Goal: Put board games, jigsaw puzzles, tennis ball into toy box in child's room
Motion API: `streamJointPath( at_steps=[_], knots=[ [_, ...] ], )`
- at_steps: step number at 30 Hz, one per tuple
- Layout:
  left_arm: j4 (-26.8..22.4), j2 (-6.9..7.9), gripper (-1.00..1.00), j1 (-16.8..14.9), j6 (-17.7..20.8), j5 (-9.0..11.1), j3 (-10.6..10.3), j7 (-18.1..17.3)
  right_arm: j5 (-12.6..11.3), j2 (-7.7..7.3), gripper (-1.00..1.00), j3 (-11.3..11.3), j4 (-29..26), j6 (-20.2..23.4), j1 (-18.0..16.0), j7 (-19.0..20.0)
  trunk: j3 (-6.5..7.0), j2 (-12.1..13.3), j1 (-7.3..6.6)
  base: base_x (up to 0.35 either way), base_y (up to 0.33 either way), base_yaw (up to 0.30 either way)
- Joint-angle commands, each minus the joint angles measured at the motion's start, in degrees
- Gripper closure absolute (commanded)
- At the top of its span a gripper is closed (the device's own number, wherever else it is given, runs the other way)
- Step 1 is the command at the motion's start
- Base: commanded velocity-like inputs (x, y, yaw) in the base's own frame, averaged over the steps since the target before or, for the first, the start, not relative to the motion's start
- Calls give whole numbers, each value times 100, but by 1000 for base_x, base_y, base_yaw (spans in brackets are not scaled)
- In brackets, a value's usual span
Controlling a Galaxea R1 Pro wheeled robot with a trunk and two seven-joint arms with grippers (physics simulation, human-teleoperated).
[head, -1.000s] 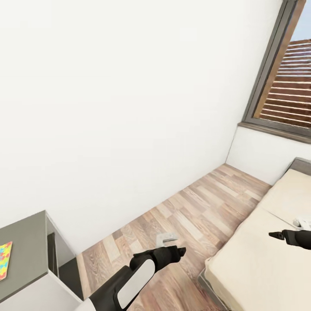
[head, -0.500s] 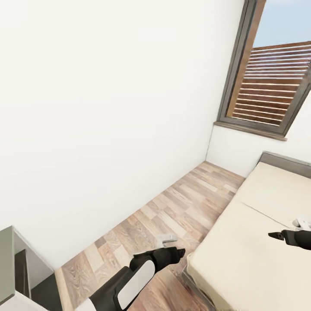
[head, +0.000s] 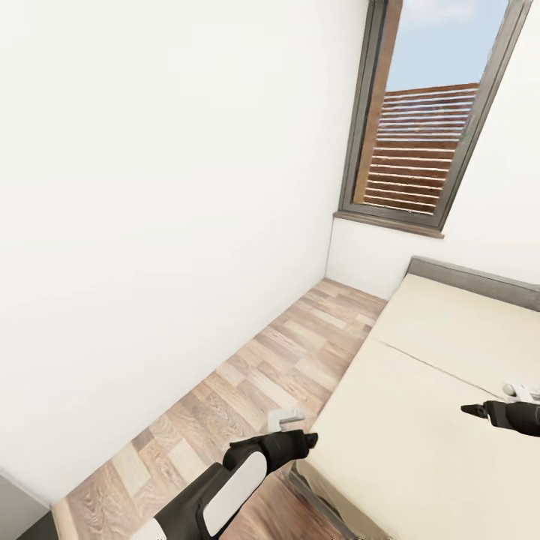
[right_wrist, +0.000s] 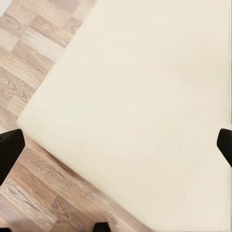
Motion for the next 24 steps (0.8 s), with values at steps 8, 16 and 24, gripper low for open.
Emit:
streamJointPath(
  at_steps=[8,16,24],
  knots=[
    [367,31,-100,10,-226,70,297,112,62,278,-100,24,529,-33,-10,-145,29,-13,4,0,-44,-238],
    [461,21,-100,11,-239,57,312,130,8,285,-100,-13,832,-89,-10,-155,33,-13,4,0,-288,-23],
    [455,27,-100,11,-217,473,527,47,2,266,-100,-27,837,14,-43,-153,35,-13,4,0,-183,-189]
  ],
)
